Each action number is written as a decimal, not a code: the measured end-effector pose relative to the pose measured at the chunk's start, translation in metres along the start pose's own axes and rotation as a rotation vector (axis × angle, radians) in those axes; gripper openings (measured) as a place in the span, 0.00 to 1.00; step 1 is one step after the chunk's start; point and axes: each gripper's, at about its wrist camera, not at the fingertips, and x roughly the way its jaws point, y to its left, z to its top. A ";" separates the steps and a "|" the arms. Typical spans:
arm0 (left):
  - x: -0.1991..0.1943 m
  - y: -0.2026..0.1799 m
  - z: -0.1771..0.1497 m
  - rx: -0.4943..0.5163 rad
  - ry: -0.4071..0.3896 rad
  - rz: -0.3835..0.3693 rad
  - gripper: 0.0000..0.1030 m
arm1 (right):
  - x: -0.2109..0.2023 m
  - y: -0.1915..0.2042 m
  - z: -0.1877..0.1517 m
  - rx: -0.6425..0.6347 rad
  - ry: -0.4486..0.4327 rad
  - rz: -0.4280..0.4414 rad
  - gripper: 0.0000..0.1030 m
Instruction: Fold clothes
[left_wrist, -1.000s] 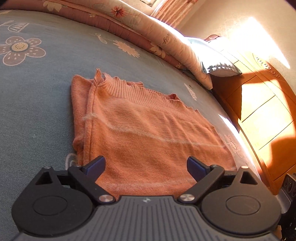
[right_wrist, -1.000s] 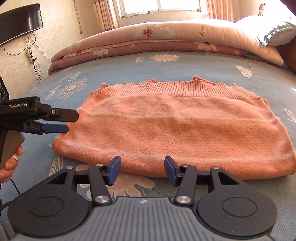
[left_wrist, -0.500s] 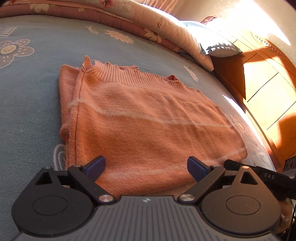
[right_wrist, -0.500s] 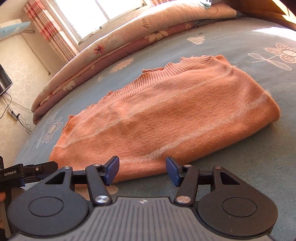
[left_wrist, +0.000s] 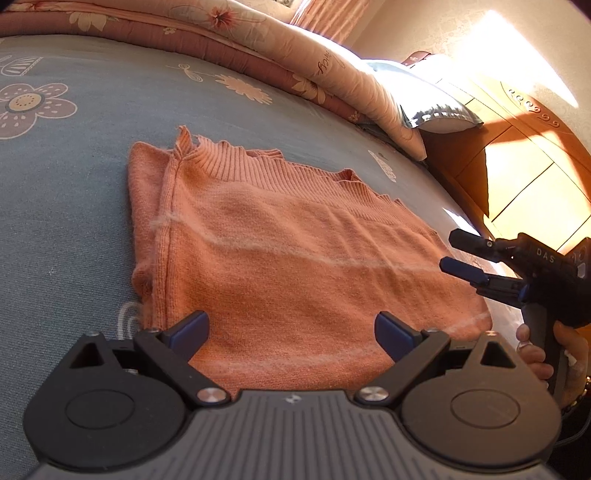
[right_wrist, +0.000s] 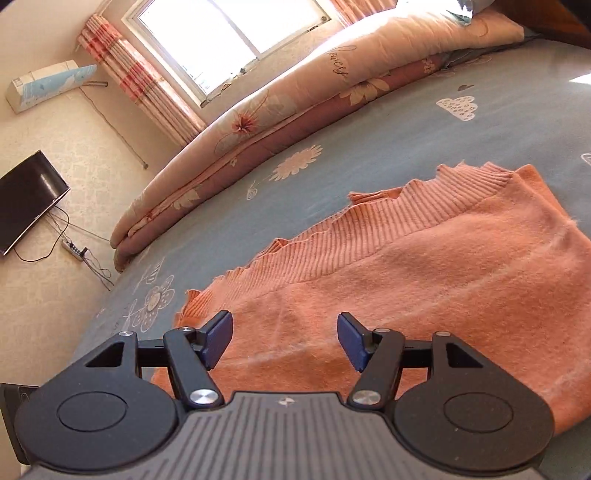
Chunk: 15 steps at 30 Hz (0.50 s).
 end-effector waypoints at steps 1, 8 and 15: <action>0.000 0.002 0.000 -0.008 0.002 -0.001 0.93 | 0.013 0.004 0.004 -0.001 0.028 0.026 0.67; 0.002 0.009 0.002 -0.026 0.021 -0.003 0.93 | 0.079 0.001 0.012 0.007 0.107 -0.020 0.67; 0.003 0.009 0.001 -0.022 0.027 -0.001 0.93 | 0.082 0.012 0.032 0.025 0.063 0.010 0.70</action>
